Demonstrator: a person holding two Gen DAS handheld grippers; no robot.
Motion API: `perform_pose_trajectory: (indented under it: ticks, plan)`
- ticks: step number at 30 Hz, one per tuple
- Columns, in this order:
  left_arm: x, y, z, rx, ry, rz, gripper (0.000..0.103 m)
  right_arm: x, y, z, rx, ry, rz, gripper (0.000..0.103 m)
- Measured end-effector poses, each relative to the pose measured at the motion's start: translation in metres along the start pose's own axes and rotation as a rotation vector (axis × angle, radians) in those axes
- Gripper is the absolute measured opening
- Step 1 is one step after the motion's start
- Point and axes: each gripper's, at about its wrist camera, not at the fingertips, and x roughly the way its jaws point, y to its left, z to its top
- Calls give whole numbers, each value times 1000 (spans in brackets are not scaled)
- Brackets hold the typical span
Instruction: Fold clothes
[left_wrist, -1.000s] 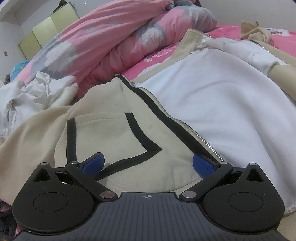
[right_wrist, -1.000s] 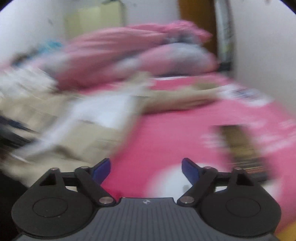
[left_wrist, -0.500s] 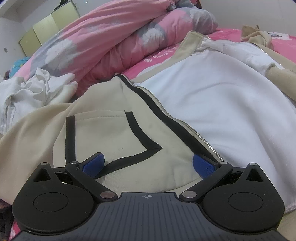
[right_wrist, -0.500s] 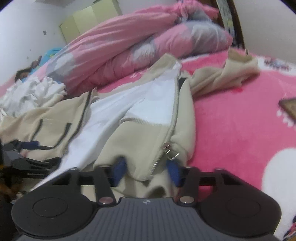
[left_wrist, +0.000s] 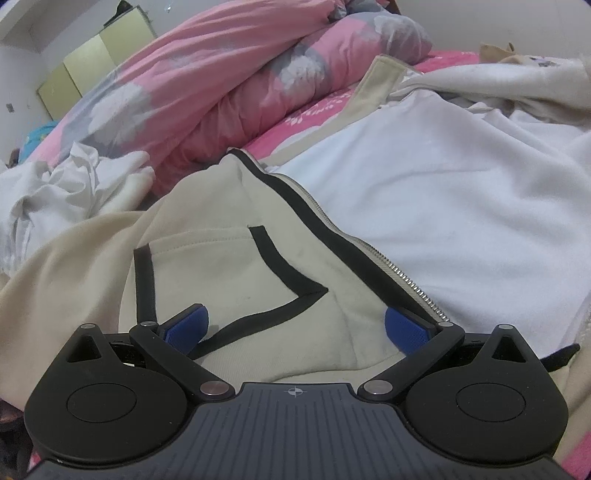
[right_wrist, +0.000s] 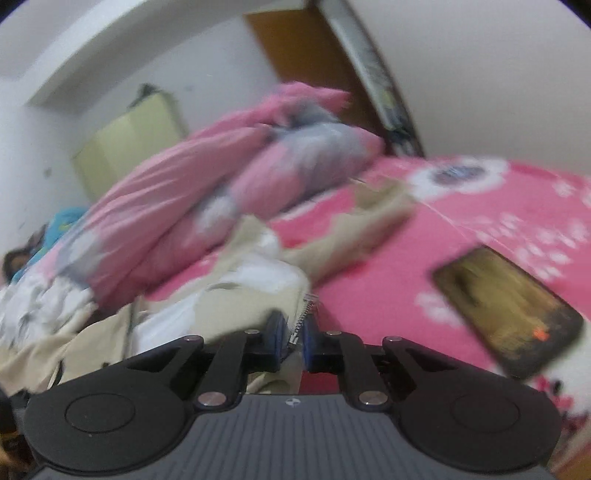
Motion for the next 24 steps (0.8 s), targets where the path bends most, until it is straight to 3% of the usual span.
perform_pose_trajectory:
  ticks: [2, 4, 8, 11, 15, 18, 21, 24]
  plan:
    - [1, 2, 1, -14, 5, -9, 103, 15, -20, -11, 86, 74, -17, 12]
    - [0, 5, 2, -26, 12, -15, 103, 20, -28, -22, 107, 87, -37, 12]
    - [-12, 15, 4, -61, 34, -23, 103, 6, -16, -19, 54, 9, -75, 11]
    - [-31, 35, -1, -150, 36, -61, 103, 4, -3, -13, -91, -37, -206, 8]
    - [-58, 66, -17, -285, 36, -89, 103, -9, -9, -8, -29, -16, -152, 11]
    - [-78, 80, -31, -354, 18, -114, 103, -32, 5, -11, -82, -108, -213, 11]
    - [-99, 78, -37, -330, -36, -173, 103, -54, 17, -10, -113, -193, -218, 11]
    - [-117, 62, -37, -236, -110, -246, 103, -57, 32, -11, -153, -165, -126, 12]
